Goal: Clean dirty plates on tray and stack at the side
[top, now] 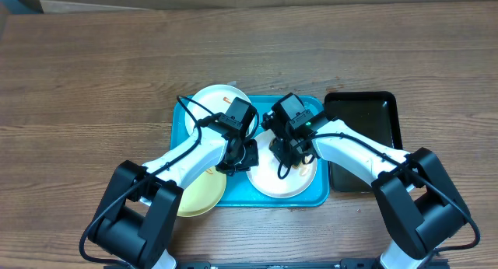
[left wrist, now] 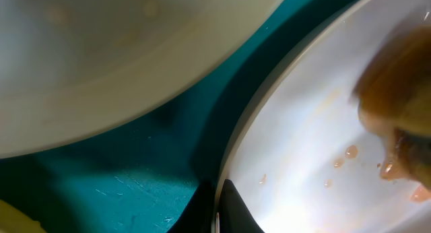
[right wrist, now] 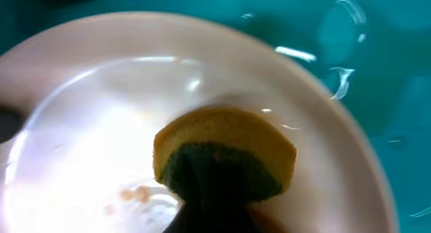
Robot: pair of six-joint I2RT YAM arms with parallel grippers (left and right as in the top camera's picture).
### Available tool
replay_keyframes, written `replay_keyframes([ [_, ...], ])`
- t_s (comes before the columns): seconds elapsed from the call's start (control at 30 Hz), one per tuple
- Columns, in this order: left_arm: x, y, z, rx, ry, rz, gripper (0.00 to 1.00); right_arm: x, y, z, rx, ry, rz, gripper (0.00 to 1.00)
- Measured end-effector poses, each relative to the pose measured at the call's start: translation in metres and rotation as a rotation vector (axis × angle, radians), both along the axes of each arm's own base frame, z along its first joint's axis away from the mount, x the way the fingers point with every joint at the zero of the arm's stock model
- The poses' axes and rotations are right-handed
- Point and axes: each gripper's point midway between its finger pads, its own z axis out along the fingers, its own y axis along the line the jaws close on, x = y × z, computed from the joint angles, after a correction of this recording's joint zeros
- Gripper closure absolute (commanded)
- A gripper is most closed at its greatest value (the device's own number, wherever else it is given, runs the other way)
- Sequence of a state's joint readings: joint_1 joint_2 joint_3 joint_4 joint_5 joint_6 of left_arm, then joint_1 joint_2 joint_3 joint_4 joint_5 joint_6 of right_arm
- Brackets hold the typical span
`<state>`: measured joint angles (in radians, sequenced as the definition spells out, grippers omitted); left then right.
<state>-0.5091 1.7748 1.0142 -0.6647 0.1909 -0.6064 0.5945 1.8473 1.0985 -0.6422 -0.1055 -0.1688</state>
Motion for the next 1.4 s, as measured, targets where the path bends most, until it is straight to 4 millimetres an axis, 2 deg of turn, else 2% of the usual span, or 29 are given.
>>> replay_keyframes([
  [0.33, 0.001, 0.000, 0.000, -0.002, -0.002, 0.000, 0.94, -0.024, 0.007, 0.008, 0.040, 0.140, 0.035, 0.96],
  [0.5, 0.001, -0.001, 0.000, -0.002, -0.003, 0.000, 0.94, -0.005, 0.010, 0.030, 0.070, 0.140, -0.013, 0.96],
  [0.6, 0.001, -0.001, 0.000, -0.002, -0.003, 0.000, 0.94, 0.011, 0.000, 0.041, 0.087, 0.134, -0.070, 0.96],
  [0.73, 0.001, -0.001, 0.000, -0.002, -0.003, 0.000, 0.94, 0.014, -0.023, 0.039, 0.069, 0.173, -0.146, 0.96],
  [0.87, 0.001, -0.001, 0.000, -0.002, -0.003, 0.000, 0.94, 0.016, -0.032, 0.032, 0.069, 0.177, -0.173, 0.96],
  [1.13, 0.001, -0.001, 0.000, -0.003, -0.004, 0.000, 0.94, -0.001, -0.030, 0.002, 0.114, 0.210, -0.204, 0.96],
  [1.4, 0.001, -0.001, 0.000, -0.003, -0.004, 0.000, 0.93, -0.014, -0.012, 0.009, 0.230, 0.298, -0.203, 0.96],
])
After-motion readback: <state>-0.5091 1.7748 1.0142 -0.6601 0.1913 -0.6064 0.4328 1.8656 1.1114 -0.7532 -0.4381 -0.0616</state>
